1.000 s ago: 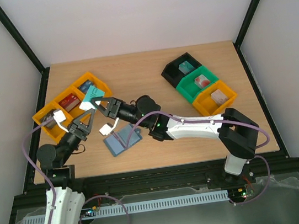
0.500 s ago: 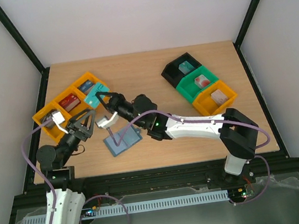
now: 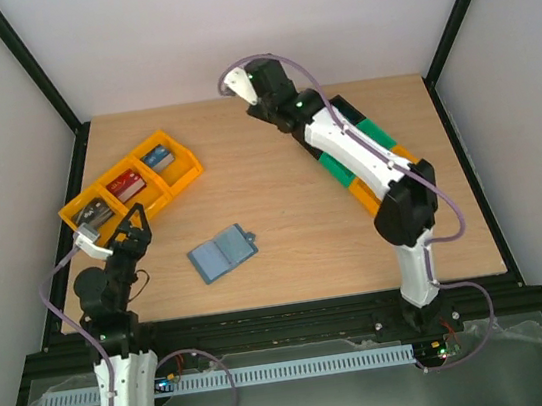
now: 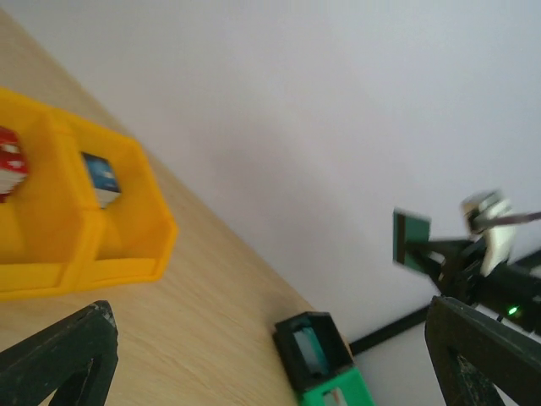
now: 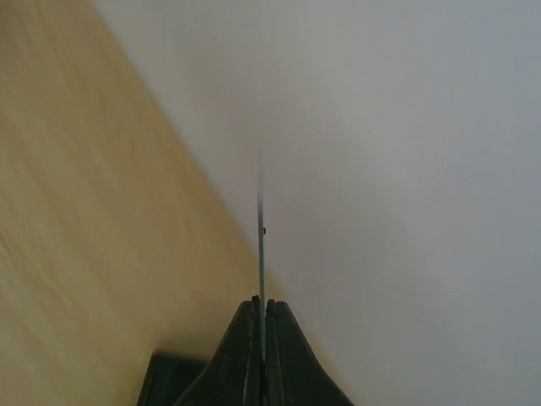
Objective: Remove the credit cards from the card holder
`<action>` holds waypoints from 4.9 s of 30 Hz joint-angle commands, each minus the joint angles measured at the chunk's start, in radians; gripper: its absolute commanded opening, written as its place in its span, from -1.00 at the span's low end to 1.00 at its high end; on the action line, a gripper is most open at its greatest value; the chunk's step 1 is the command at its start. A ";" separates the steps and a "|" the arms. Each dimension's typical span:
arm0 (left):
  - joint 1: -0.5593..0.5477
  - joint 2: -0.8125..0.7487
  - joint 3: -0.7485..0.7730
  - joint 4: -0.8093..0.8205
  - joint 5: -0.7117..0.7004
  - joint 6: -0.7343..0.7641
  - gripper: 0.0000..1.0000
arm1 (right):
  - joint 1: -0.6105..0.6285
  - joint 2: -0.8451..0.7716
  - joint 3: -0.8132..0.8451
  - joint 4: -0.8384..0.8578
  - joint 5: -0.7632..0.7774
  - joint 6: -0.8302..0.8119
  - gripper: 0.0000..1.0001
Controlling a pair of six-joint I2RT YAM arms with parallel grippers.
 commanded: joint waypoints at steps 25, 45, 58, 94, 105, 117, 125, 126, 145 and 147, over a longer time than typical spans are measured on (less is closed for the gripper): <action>0.080 -0.137 -0.143 -0.177 -0.131 -0.067 0.99 | -0.411 0.481 0.176 -0.288 0.270 0.289 -0.97; 0.097 -0.140 -0.151 -0.170 -0.125 -0.078 1.00 | -0.410 0.526 0.156 -0.205 0.354 0.252 -0.14; 0.099 -0.139 -0.152 -0.164 -0.117 -0.081 0.99 | -0.409 0.465 0.156 -0.211 0.359 0.243 0.71; -0.148 0.297 -0.185 -0.186 -0.059 -0.208 0.99 | 0.077 0.108 -0.431 -0.182 -0.582 1.074 0.34; -0.237 0.596 -0.181 -0.014 -0.033 -0.247 0.97 | 0.142 0.088 -0.706 -0.052 -0.773 1.125 -0.15; -0.293 0.606 -0.183 0.212 0.027 -0.203 0.55 | 0.161 0.095 -0.713 0.057 -0.865 1.189 -0.37; -0.298 0.602 -0.186 0.223 0.021 -0.169 -0.29 | 0.161 0.084 -0.724 0.107 -0.893 1.217 -0.37; -0.299 0.601 -0.185 0.213 0.013 -0.160 -0.35 | 0.160 0.081 -0.725 0.113 -0.897 1.217 -0.37; -0.421 0.625 -0.176 0.109 -0.077 -0.070 -0.22 | 0.155 0.062 -0.785 0.153 -0.865 1.248 -0.20; -0.440 0.642 -0.179 0.127 -0.079 -0.075 -0.24 | 0.155 0.059 -0.786 0.165 -0.866 1.256 -0.23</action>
